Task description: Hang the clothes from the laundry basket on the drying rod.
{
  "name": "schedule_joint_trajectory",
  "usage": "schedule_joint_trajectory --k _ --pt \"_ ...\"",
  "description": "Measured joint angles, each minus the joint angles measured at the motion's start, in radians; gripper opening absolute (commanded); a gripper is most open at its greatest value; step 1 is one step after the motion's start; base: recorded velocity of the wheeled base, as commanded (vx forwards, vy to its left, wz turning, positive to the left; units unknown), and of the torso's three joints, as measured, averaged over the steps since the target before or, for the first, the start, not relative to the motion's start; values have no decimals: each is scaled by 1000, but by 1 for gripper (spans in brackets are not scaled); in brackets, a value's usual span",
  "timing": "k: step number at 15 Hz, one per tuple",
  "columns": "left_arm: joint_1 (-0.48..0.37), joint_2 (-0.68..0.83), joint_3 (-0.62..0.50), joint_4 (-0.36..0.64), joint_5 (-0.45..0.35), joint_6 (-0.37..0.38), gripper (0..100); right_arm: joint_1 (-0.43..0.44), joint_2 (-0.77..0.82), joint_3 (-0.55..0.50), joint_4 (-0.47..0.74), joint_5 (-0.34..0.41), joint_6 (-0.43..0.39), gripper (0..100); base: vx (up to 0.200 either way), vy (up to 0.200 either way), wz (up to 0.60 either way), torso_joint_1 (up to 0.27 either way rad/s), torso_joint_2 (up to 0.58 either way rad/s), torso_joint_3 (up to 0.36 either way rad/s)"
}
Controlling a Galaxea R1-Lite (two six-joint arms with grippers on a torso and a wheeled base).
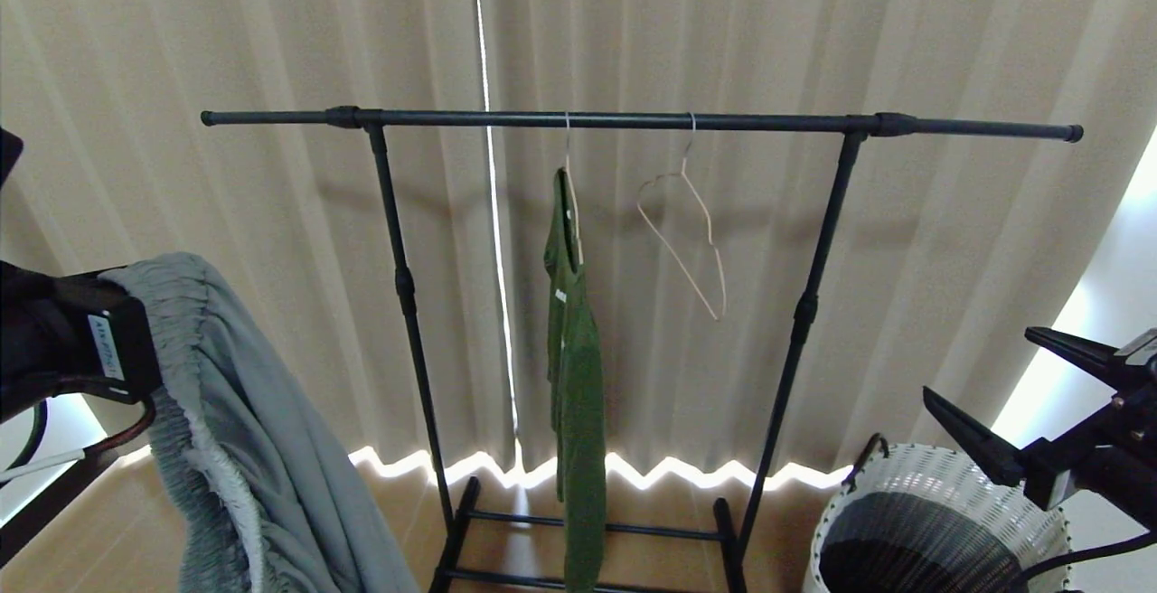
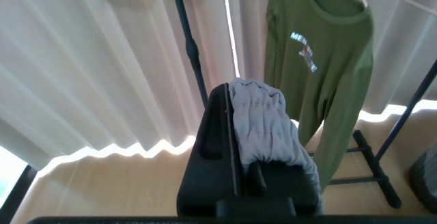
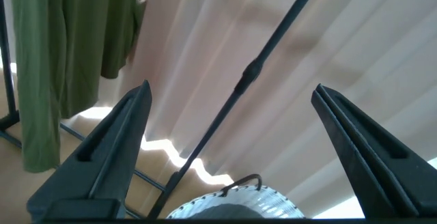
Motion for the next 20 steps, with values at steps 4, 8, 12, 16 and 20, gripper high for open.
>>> schedule_joint_trajectory --k 4,8,12,16,20 --pt "0 0 2 0 0 0 0 0 0 1 0 0 0 100 0 0 0 253 -522 -270" --pt "0 -16 18 0 0 -1 0 0 0 -1 1 10 6 100 0 0 0 157 -321 -166" --pt "54 -51 87 0 2 16 0 1 36 -34 11 17 6 100 0 0 0 9 -15 -8" --pt "124 -63 198 -97 2 26 0 -4 77 -99 153 -24 47 100 0 0 0 0 0 0" --pt "150 -64 319 -248 -4 4 0 -19 17 -252 577 -56 158 100 0 0 0 0 0 0"
